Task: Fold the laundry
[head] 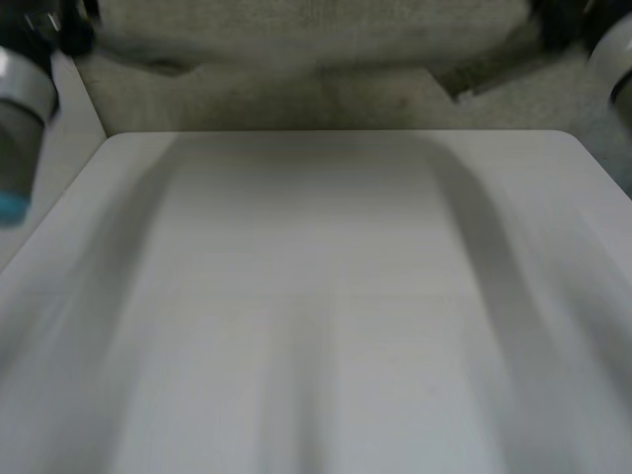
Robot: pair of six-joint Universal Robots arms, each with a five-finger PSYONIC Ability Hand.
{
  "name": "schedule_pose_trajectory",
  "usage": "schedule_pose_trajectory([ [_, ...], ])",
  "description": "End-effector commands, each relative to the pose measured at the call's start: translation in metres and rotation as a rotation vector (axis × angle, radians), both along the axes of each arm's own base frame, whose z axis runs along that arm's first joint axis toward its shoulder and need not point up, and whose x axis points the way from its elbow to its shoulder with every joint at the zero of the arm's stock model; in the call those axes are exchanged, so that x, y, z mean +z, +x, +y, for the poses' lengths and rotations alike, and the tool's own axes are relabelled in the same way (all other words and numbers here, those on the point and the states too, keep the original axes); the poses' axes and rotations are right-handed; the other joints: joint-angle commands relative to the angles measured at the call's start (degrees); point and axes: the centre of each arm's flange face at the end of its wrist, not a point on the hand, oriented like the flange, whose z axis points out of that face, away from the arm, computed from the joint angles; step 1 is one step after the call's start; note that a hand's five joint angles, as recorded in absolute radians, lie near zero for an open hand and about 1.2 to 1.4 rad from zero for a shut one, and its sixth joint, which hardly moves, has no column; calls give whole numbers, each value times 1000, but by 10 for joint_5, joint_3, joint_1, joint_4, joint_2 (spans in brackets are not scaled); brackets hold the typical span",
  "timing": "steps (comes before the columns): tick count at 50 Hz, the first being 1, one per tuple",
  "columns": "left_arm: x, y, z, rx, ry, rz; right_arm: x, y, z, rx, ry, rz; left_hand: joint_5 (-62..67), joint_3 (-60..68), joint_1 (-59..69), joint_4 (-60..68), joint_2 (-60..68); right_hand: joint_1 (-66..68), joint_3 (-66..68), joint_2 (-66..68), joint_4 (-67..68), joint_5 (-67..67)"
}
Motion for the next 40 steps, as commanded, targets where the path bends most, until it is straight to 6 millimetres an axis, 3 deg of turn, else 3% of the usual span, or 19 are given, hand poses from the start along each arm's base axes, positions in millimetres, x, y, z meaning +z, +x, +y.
schedule_pose_trajectory([
  [1, -99, 1, 19, -85, 240, -102, -109, 4, 21, 120, 334, 132, 112, 102, 127, 102, 102, 28, 28, 33, 33, 20],
  [2, -121, 3, 22, -93, 281, -134, -110, 4, 21, 120, 335, 132, 112, 102, 127, 102, 102, 28, 28, 33, 33, 20],
  [3, -143, 6, 27, -92, 318, -172, -136, 3, 26, 131, 405, 169, 112, 102, 127, 102, 102, 28, 28, 33, 33, 20],
  [4, -143, 6, 27, -92, 319, -173, -156, 2, 31, 137, 458, 205, 112, 102, 127, 102, 102, 28, 28, 33, 33, 20],
  [5, -163, 9, 31, -84, 345, -217, -157, 2, 31, 137, 458, 205, 112, 102, 127, 102, 102, 28, 28, 33, 33, 20],
  [6, -179, 9, 36, -79, 369, -265, -174, 0, 35, 137, 499, 238, 112, 102, 127, 102, 102, 28, 28, 33, 33, 20],
  [7, -179, 9, 36, -79, 369, -266, -189, -1, 40, 143, 537, 268, 112, 102, 127, 102, 102, 28, 28, 33, 33, 20],
  [8, -193, 10, 40, -75, 388, -312, -189, -1, 40, 143, 538, 269, 112, 102, 127, 102, 102, 28, 28, 33, 33, 20],
  [9, -204, 11, 45, -71, 405, -362, -202, -2, 44, 149, 573, 300, 112, 102, 127, 102, 102, 28, 28, 33, 33, 20],
  [12, -211, 12, 48, -66, 415, -402, -215, -5, 48, 143, 603, 339, 112, 102, 127, 102, 102, 28, 28, 33, 33, 20],
  [16, -221, 21, 58, -48, 449, -492, -212, -7, 51, 140, 604, 354, 112, 102, 127, 102, 102, 28, 28, 33, 33, 20],
  [20, -201, 35, 69, -20, 452, -533, -179, -14, 64, 126, 585, 357, 112, 102, 127, 102, 102, 28, 28, 33, 33, 20],
  [21, -201, 35, 69, -20, 452, -533, -179, -14, 64, 126, 585, 357, 112, 102, 127, 102, 102, 28, 28, 33, 33, 20],
  [23, -193, 38, 76, -27, 459, -536, -154, -29, 71, 93, 591, 359, 112, 102, 127, 102, 102, 28, 28, 33, 33, 20],
  [26, -178, 41, 89, -60, 468, -532, -138, -47, 80, 67, 644, 370, 112, 102, 127, 102, 102, 28, 28, 33, 33, 20],
  [32, -133, 59, 121, -92, 472, -516, -117, -61, 112, 86, 727, 477, 112, 102, 127, 102, 102, 28, 28, 33, 33, 20],
  [34, -120, 63, 131, -100, 470, -522, -101, -71, 134, 108, 748, 564, 112, 102, 127, 102, 102, 28, 28, 33, 33, 20],
  [36, -103, 69, 149, -130, 476, -542, -95, -77, 141, 115, 748, 598, 112, 102, 127, 102, 102, 28, 28, 33, 33, 20],
  [40, -96, 74, 160, -153, 477, -568, -84, -85, 143, 131, 718, 626, 112, 102, 127, 102, 102, 28, 28, 33, 33, 20],
])
